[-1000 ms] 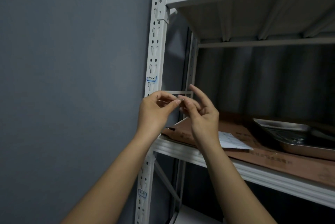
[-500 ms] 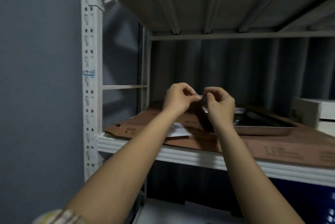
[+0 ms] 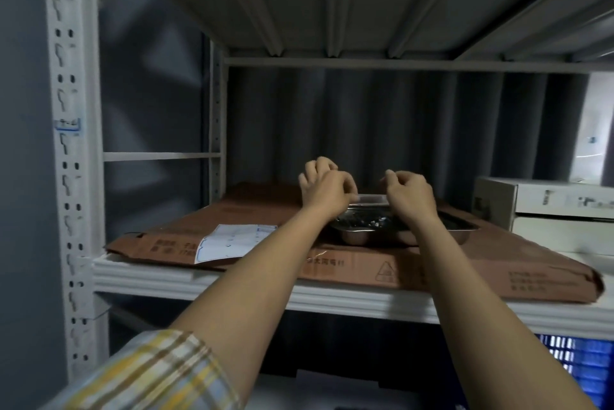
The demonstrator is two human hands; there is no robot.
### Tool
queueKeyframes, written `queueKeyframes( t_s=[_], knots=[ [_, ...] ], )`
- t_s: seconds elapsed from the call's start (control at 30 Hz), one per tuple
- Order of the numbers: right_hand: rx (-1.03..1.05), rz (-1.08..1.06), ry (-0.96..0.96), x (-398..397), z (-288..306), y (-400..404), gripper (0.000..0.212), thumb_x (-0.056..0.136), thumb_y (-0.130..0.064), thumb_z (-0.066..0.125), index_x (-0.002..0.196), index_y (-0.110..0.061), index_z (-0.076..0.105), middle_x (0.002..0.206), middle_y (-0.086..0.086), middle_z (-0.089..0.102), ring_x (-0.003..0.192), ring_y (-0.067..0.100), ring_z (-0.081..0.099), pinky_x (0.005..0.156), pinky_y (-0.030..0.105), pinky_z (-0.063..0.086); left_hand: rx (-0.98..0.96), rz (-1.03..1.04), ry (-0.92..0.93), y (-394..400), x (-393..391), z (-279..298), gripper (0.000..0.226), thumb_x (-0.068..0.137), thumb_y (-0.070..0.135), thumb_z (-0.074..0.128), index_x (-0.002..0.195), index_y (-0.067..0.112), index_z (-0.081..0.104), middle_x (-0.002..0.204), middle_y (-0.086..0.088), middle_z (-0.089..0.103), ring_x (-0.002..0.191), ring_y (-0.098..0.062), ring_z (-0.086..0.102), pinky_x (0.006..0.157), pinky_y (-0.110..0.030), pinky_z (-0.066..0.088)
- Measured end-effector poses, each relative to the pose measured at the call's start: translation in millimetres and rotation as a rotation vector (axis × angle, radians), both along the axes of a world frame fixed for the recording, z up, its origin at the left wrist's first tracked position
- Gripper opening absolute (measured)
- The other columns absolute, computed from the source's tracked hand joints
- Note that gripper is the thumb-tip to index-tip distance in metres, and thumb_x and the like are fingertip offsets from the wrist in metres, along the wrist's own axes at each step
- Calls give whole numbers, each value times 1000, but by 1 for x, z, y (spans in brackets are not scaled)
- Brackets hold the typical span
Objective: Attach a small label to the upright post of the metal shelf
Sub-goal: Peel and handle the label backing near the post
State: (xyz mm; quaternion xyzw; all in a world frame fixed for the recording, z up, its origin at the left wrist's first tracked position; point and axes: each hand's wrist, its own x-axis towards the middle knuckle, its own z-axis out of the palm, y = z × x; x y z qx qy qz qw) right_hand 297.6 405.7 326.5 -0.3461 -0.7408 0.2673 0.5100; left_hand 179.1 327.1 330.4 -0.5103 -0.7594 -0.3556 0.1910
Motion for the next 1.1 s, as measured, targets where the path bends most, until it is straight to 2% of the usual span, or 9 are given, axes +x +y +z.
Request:
queueKeyframes(
  t_s=[0.1,0.2,0.3,0.43,0.53,0.8,0.9,0.97,1.1],
  knots=[
    [5,18,-11,0,-5,7,31,99,-31,45,105,-13,70,101,5,69,90,17,58,75,29,40,56,30,0,6,-2,-6,21,75,34,75,76,28,55,107,7,35,109,-17,29,94,-33,21],
    [23,10,-42,-2,-8,13,28,96,-28,48,101,-13,71,99,5,70,90,19,59,74,28,39,46,-29,23,12,-2,-6,13,79,30,72,79,26,59,95,9,58,100,-13,48,87,-32,26],
    [24,45,-38,-5,-8,13,21,94,-24,52,98,-15,71,96,2,69,91,18,60,75,27,40,6,-142,11,13,-3,-7,24,89,12,59,106,28,66,99,7,70,107,-12,55,96,-29,25],
    [75,112,-25,-7,-8,9,16,92,-10,57,101,-15,70,95,-3,64,94,11,57,80,23,41,-27,-211,-99,12,-9,-5,51,89,9,57,135,31,47,105,9,70,116,-8,52,96,-23,18],
    [133,117,-51,-7,-6,7,13,88,-10,65,99,-15,70,92,-4,64,91,10,58,80,23,42,14,-242,-170,12,-15,-2,42,77,19,75,116,25,61,90,8,68,93,-12,62,92,-29,44],
    [117,198,-151,-4,-3,2,19,87,-8,67,105,-13,71,102,1,69,96,10,60,86,25,46,-29,-406,-379,10,-15,-7,57,89,-9,50,141,14,41,113,-10,68,109,-15,61,94,-22,45],
    [125,228,-186,-5,-4,0,18,91,-19,63,107,-15,71,105,1,70,99,12,60,86,26,45,-1,-376,-358,5,-15,-4,40,91,8,58,130,15,55,108,-6,70,102,-11,62,84,-19,44],
    [196,155,-179,-9,-3,-7,22,96,-32,55,93,-19,73,93,2,72,91,15,63,81,30,47,33,-278,-265,-1,-17,-1,18,92,26,58,101,17,71,93,-2,72,90,-15,65,79,-29,50],
    [302,62,-519,-23,0,-21,28,89,-13,60,116,-17,55,109,10,63,99,28,61,80,36,49,-49,-86,-39,-21,-23,-1,13,90,25,58,98,17,51,97,-4,62,88,-24,59,78,-40,50]
  ],
)
